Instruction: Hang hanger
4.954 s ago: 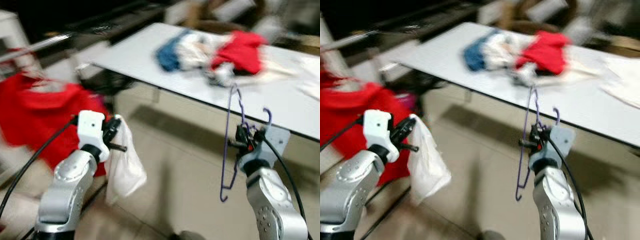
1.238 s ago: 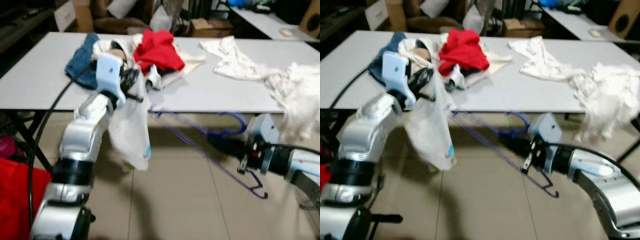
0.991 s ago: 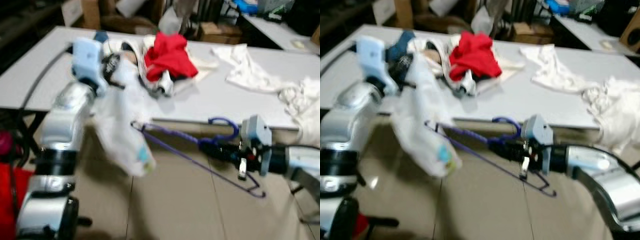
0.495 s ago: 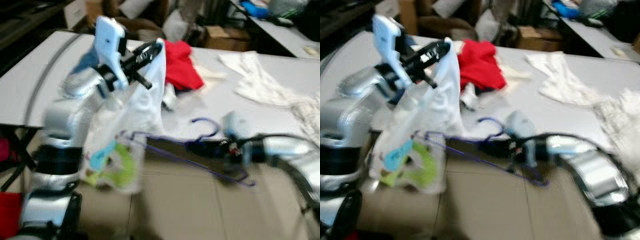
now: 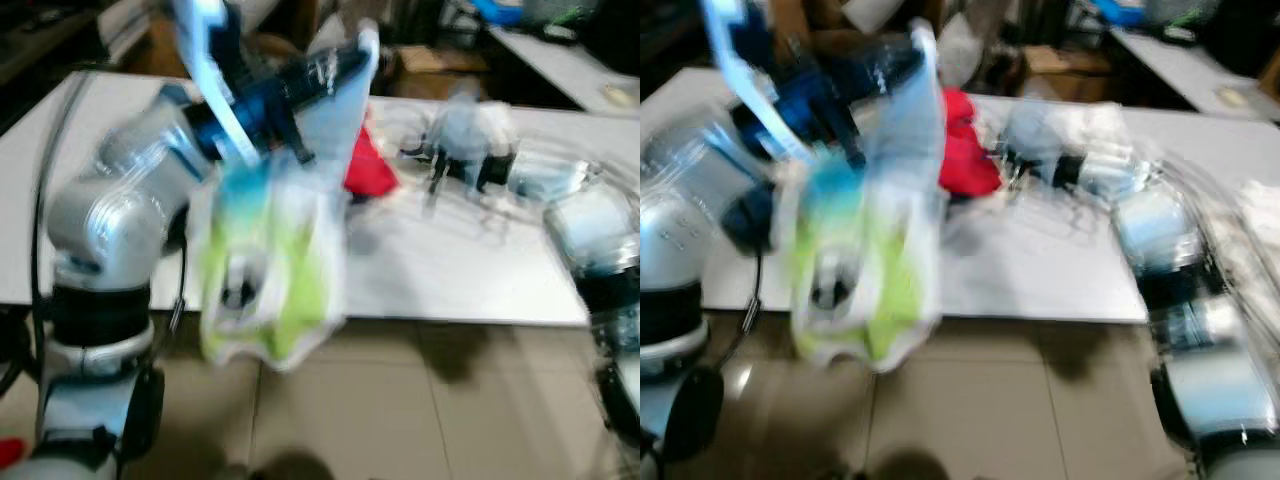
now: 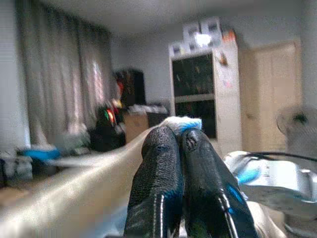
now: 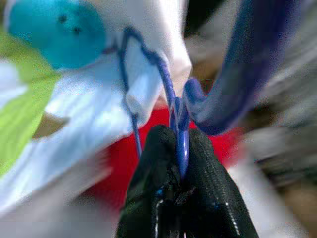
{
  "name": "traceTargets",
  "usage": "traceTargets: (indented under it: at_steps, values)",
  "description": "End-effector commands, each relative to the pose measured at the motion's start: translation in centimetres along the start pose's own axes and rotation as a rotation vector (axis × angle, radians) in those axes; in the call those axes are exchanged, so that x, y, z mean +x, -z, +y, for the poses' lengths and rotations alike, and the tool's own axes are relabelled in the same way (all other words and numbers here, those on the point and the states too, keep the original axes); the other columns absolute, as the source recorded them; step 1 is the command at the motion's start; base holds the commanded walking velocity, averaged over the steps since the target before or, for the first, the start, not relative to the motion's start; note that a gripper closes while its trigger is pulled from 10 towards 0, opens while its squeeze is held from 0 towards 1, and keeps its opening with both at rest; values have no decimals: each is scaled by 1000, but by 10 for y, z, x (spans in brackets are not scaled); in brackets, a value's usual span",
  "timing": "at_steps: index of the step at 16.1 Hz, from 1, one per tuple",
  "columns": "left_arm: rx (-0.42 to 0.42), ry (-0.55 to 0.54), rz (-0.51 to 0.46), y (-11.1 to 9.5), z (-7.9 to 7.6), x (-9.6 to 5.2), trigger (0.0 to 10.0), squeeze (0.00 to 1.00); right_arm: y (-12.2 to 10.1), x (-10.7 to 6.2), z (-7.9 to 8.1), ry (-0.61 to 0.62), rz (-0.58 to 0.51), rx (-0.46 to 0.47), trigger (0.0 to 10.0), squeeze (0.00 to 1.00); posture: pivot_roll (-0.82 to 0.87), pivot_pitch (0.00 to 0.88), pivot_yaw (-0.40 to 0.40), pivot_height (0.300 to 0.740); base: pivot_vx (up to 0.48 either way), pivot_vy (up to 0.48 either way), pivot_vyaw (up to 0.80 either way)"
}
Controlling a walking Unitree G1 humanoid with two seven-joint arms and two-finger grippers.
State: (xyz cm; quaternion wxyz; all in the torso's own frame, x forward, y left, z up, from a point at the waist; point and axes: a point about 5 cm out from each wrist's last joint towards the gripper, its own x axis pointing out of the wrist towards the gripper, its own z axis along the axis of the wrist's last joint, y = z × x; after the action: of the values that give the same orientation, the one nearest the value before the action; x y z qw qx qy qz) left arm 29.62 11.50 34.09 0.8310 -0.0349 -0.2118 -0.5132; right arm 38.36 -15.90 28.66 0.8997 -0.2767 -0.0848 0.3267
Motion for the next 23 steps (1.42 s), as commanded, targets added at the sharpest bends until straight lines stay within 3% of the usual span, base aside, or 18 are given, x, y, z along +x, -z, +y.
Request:
traceTargets:
  at_steps: [1, 2, 3, 5, 7, 8, 9, 10, 13, 14, 15, 16, 17, 18, 21, 23]
  values:
    - [22, 9, -91, -20, 1, 1, 10000, 0, -44, -14, -54, 336, -191, -15, 10000, 0, -77, 0, -88, 740, 409, 0, 0]
    - [12, 0, -164, -35, 4, 0, 10000, 0, -80, -31, -82, 482, -383, 11, 10000, 0, -76, 0, -93, 740, 405, 0, 0]
    - [8, -10, -198, -40, 5, -1, 10000, 0, -93, -38, -89, 499, -437, -7, 10000, 0, -78, 0, -94, 740, 409, 0, 0]
    - [9, -61, -185, -39, 8, -5, 10000, 0, -89, -30, -80, 363, -415, -34, 10000, 0, -86, 0, -97, 740, 399, 0, 0]
    - [5, -110, -111, -22, 12, -6, 10000, 0, -51, -11, -48, 171, -271, -67, 10000, 0, -85, 0, -100, 740, 0, 0, 0]
    - [6, -164, -32, -4, 15, -4, 10000, 0, -10, -2, -13, -25, -142, -64, 10000, 0, -88, 0, -99, 740, 0, 0, 0]
    - [32, -295, 90, 21, 25, -2, 10000, 0, 28, -8, 22, -185, -41, -25, 10000, 0, -86, 0, -105, 740, 0, 0, 0]
    - [72, -384, 205, 40, 31, -5, 10000, 0, 53, -18, 45, -276, 5, 11, 10000, 0, -88, 0, -106, 740, 0, 0, 0]
    - [67, -516, 383, 72, 36, -22, 10000, 0, 80, -49, 73, -395, 75, 121, 10000, 0, -93, 0, -105, 740, 0, 0, 0]
    - [80, -618, 556, 107, 40, -49, 10000, 0, 91, -83, 92, -507, 142, 194, 10000, 0, -96, 0, -112, 740, 0, 0, 0]
    - [93, -645, 613, 118, 41, -59, 10000, 0, 92, -93, 98, -546, 161, 217, 10000, 0, -100, 0, -113, 740, 0, 0, 0]
    - [93, -645, 613, 118, 41, -59, 10000, 0, 92, -93, 98, -546, 161, 217, 10000, 0, -100, 0, -113, 740, 0, 0, 0]
    - [168, -724, 721, 135, 50, -80, 10000, 0, 94, -107, 104, -582, 191, 229, 10000, 0, -111, 0, -110, 740, 0, 0, 0]
    - [235, -795, 763, 140, 61, -93, 10000, 0, 89, -116, 102, -576, 197, 238, 10000, 0, -112, 0, -108, 740, 0, 0, 0]
    - [320, -859, 806, 141, 78, -106, 10000, 0, 77, -129, 94, -579, 231, 223, 10000, 0, -114, 0, -99, 740, 0, 0, 0]
    - [361, -853, 816, 139, 90, -106, 10000, 0, 68, -140, 75, -555, 259, 185, 10000, 0, -113, 0, -97, 740, 0, 0, 0]
